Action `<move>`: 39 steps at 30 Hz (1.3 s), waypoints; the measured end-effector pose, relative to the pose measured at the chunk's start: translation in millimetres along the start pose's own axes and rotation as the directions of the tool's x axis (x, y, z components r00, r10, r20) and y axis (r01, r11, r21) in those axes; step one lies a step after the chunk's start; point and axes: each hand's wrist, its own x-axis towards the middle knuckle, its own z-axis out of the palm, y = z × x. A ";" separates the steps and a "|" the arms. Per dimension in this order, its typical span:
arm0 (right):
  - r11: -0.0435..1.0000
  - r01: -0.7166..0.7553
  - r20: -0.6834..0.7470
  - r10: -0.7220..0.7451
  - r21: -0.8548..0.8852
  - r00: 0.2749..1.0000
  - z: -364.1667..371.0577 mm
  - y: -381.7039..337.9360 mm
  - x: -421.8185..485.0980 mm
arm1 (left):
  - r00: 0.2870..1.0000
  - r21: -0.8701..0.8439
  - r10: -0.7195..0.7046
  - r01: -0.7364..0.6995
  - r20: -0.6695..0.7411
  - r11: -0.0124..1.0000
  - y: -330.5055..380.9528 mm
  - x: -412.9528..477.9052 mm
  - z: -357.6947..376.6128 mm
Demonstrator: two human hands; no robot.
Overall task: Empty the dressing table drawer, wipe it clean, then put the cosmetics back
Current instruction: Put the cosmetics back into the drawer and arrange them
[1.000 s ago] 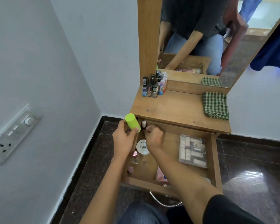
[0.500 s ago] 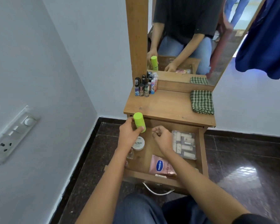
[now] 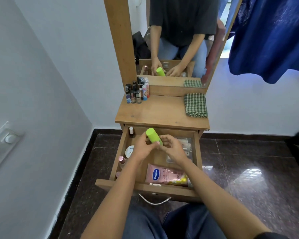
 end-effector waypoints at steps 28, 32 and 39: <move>0.956 -0.221 -0.445 0.116 -0.192 0.888 -3.8 28.2 7.8 | 0.970 0.044 -0.065 0.077 -0.234 0.996 -15.2 44.9 57.7; 0.950 -0.217 -0.433 0.103 -0.223 0.895 -3.8 26.8 6.3 | 0.975 0.026 -0.074 0.081 -0.211 0.996 -17.1 46.2 59.1; 0.946 -0.214 -0.435 0.092 -0.242 0.896 -4.7 26.5 3.4 | 0.975 -0.062 -0.128 0.118 -0.184 0.991 -19.3 43.7 57.5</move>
